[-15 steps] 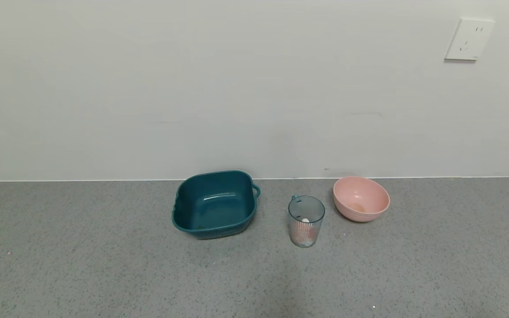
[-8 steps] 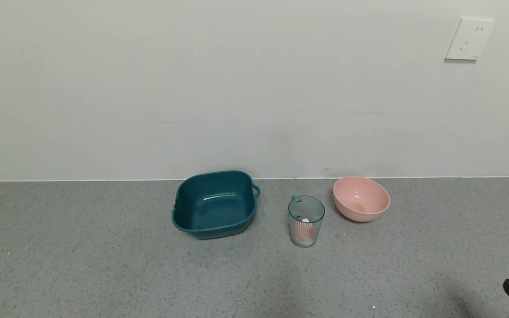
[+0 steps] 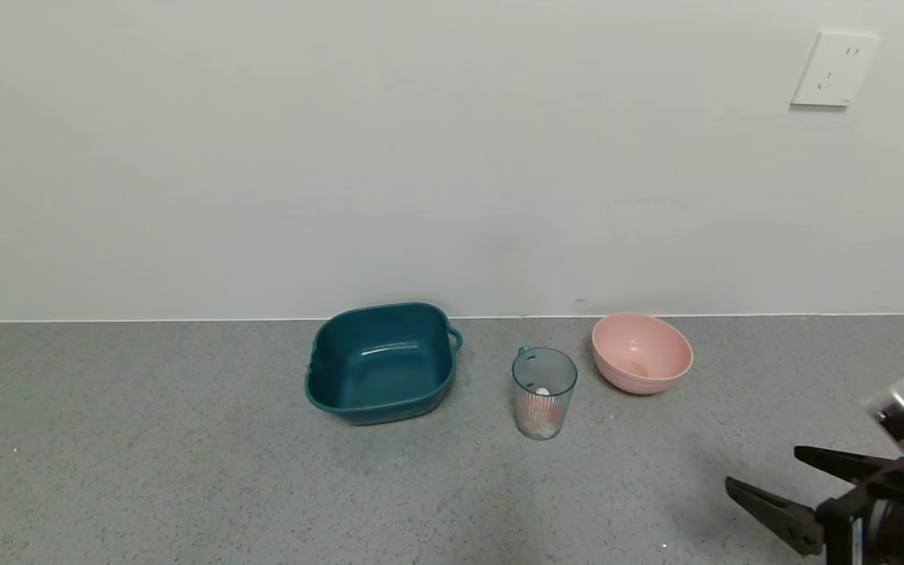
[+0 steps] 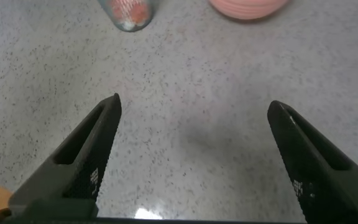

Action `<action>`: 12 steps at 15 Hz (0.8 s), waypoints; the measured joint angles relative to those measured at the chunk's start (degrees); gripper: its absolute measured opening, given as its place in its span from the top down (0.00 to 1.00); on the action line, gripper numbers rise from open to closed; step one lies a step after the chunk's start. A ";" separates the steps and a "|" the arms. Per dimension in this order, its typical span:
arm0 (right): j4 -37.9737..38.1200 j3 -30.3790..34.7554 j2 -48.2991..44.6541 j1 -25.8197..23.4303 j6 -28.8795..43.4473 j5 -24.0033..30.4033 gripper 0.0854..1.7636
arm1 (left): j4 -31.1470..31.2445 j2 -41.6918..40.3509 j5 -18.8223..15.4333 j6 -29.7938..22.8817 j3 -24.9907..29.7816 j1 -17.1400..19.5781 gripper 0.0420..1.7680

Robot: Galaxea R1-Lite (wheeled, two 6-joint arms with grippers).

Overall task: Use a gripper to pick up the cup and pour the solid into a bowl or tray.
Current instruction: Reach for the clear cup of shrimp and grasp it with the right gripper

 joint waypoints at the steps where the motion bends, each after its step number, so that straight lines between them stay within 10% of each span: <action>1: -3.28 0.00 3.36 0.85 0.02 0.01 0.03 | 0.00 0.00 0.02 -0.02 0.00 0.00 0.03; 7: -24.92 -0.33 24.42 5.23 0.20 0.11 0.03 | -0.02 0.00 0.02 0.00 0.00 0.00 0.03; 12: -27.71 -4.94 35.58 7.28 0.33 -0.11 0.03 | 0.00 0.00 0.02 0.00 0.00 0.00 0.03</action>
